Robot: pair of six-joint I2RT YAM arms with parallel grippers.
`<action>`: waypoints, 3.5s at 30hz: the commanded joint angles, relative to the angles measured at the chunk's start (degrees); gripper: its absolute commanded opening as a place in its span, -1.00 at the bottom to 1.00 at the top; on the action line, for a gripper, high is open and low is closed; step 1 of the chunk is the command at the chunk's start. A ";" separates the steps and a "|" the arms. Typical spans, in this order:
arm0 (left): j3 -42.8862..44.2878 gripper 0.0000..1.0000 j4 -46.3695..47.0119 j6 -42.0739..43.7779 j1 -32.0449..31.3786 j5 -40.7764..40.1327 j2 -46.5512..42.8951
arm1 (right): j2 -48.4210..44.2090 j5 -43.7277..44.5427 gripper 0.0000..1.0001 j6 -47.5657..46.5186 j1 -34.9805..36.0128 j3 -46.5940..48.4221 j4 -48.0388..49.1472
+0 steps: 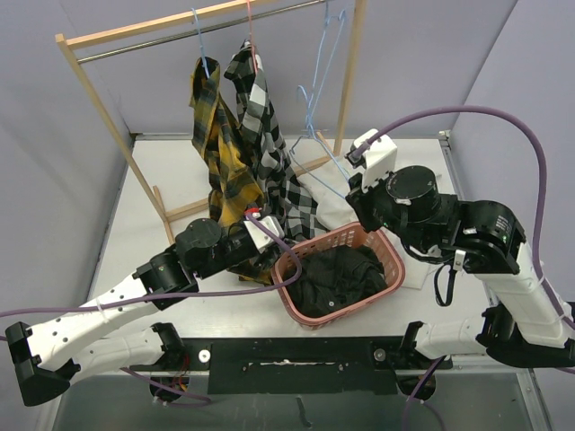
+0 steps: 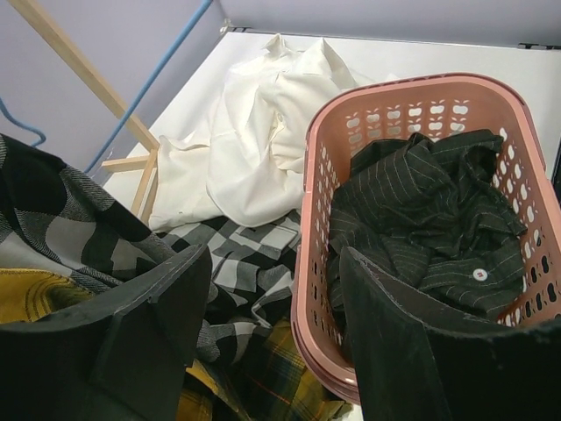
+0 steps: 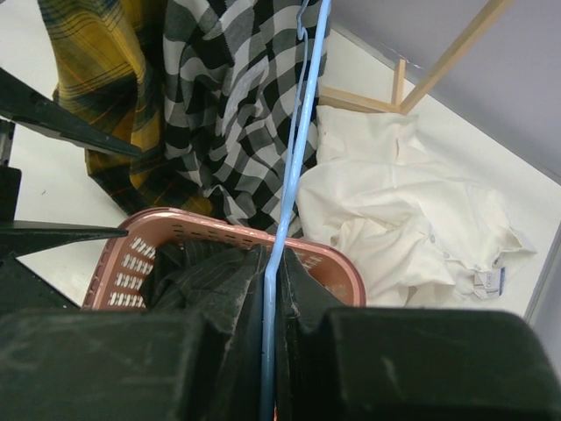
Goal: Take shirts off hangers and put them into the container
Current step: Place the hanger at the clothesline.
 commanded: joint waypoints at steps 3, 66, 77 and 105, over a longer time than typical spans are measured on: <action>0.30 0.18 3.43 -0.16 -0.36 -0.20 -0.90 | -2.62 -3.83 -1.00 1.45 -0.13 0.01 4.17; 0.13 0.15 3.25 -0.07 -0.36 -0.21 -0.91 | 10.74 -17.91 -1.00 -7.23 -31.12 5.35 21.29; -0.03 0.16 3.22 -0.07 -0.35 -0.42 -0.92 | 16.78 -30.74 -1.00 -8.55 -31.12 16.21 23.53; 0.17 0.15 3.08 -0.42 -0.36 0.47 -0.80 | 19.12 -27.74 -1.00 -10.62 -32.28 18.68 30.30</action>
